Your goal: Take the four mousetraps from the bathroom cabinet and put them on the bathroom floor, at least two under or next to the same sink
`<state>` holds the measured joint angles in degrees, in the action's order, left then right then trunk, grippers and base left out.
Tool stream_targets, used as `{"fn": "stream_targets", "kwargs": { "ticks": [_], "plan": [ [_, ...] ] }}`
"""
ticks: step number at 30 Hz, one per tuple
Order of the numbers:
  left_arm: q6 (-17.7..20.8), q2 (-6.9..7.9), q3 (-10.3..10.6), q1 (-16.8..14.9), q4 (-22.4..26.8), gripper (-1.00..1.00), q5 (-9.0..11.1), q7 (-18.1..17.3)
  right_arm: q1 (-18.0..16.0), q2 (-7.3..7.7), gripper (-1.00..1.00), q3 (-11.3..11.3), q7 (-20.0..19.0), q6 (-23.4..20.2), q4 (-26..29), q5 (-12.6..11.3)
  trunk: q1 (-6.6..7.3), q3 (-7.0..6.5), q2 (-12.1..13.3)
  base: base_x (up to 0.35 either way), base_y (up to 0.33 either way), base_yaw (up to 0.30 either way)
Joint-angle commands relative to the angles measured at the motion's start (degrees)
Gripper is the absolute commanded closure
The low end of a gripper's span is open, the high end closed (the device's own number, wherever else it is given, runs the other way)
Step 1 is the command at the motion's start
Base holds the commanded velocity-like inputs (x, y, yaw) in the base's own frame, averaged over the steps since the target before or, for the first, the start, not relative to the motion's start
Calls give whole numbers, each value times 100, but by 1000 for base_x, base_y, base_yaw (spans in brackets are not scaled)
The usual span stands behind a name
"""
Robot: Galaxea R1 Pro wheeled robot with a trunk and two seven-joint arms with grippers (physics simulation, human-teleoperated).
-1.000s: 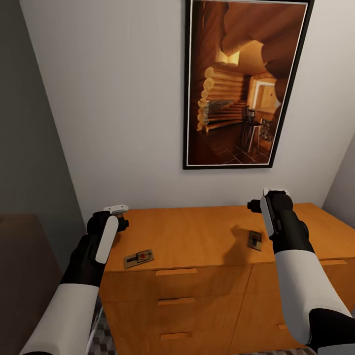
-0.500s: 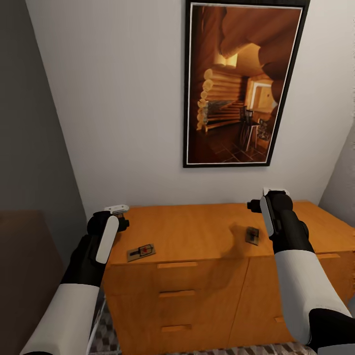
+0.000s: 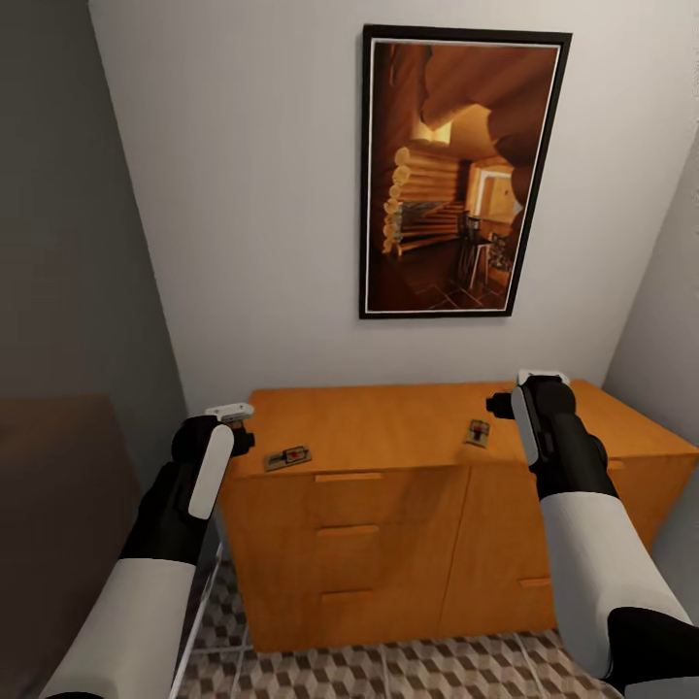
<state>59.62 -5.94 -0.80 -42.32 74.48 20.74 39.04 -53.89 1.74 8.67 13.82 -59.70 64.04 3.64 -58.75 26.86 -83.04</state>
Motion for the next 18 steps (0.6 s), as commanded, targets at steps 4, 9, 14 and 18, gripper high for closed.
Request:
{"fn": "stream_targets", "kwargs": {
  "ticks": [4, 9, 14, 18],
  "plan": [
    [15, -4, -8, -5, 5, 100, 96, 43, -7, -51, -100, -3, -23, -30, 7, 33, 2, 7, -4, -128, 0, 0],
    [15, -4, -8, -5, 5, 100, 162, 42, -6, -223, -100, -5, -27, -30, 11, 32, 2, 7, -4, -36, 0, 0],
    [15, -4, -8, -5, 5, 100, 194, 42, -6, -438, -100, -12, -25, -30, 12, 37, 2, 7, -4, -8, 0, 0],
    [15, -4, -8, -5, 0, 100, 199, 42, -7, -539, -100, -14, -20, -30, 12, 39, 2, 7, -4, -2, 0, 0]
  ]
}}
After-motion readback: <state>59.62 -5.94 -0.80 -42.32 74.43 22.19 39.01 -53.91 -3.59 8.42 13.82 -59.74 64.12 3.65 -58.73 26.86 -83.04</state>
